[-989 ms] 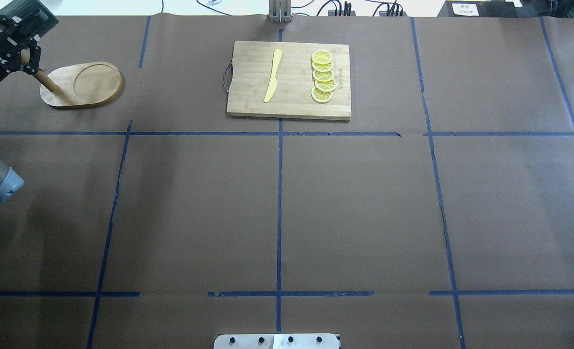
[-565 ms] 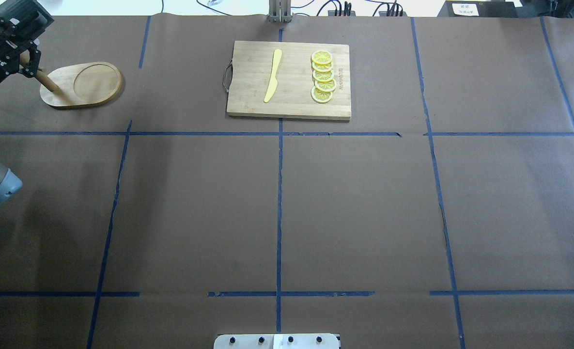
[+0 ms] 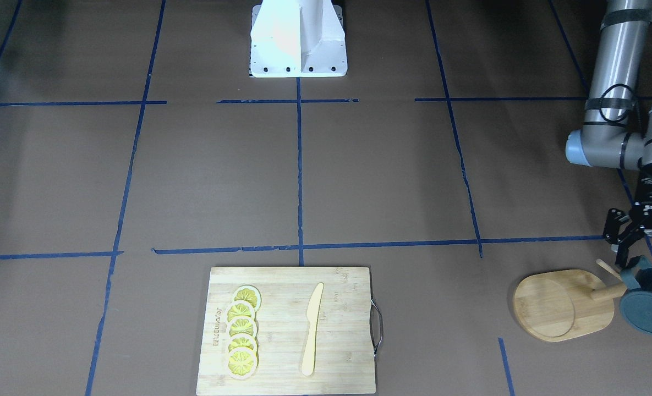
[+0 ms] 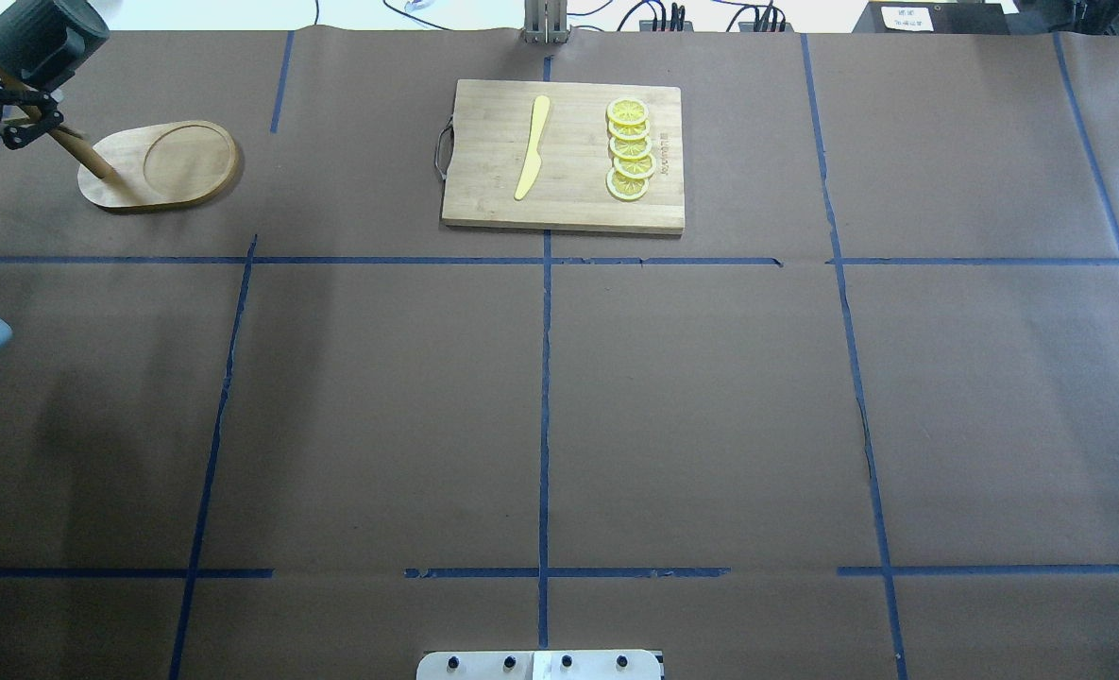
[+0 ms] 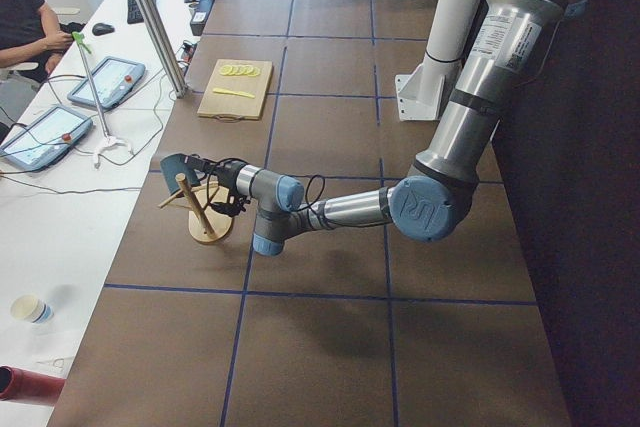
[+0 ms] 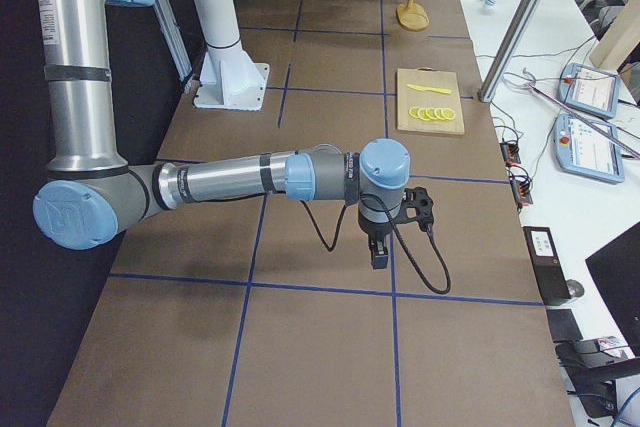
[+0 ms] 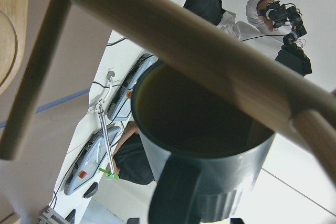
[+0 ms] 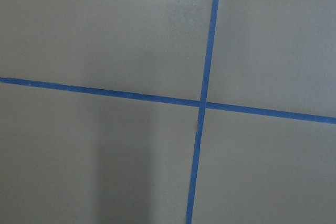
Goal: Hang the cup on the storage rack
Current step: 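Tilt the mug with the left gripper and hook its handle onto a rack peg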
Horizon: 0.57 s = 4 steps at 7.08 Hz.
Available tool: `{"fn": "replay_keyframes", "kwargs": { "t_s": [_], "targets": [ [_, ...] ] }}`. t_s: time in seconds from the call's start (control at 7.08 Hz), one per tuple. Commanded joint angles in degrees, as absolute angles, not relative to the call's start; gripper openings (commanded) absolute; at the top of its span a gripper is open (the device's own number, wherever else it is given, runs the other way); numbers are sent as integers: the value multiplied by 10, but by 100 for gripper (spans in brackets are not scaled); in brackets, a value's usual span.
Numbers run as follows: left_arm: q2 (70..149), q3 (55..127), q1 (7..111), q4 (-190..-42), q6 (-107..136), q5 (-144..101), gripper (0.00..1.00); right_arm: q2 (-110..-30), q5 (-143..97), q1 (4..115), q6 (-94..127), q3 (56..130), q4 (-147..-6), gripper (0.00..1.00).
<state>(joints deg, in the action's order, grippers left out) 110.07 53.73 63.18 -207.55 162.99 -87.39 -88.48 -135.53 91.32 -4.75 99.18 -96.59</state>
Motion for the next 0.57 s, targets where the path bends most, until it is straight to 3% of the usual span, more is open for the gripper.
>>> {"fn": "replay_keyframes", "kwargs": {
  "t_s": [0.0, 0.28, 0.42],
  "targets": [
    [1095, 556, 698, -2063, 1637, -962, 100, -884, -1355, 913, -47, 991, -966, 99],
    [1016, 710, 698, -1982, 1652, -970, 100, -885, -1355, 913, -47, 991, -966, 99],
    [992, 751, 698, -1958, 1680, -973, 100, -885, -1355, 913, -47, 991, -966, 99]
  ]
}}
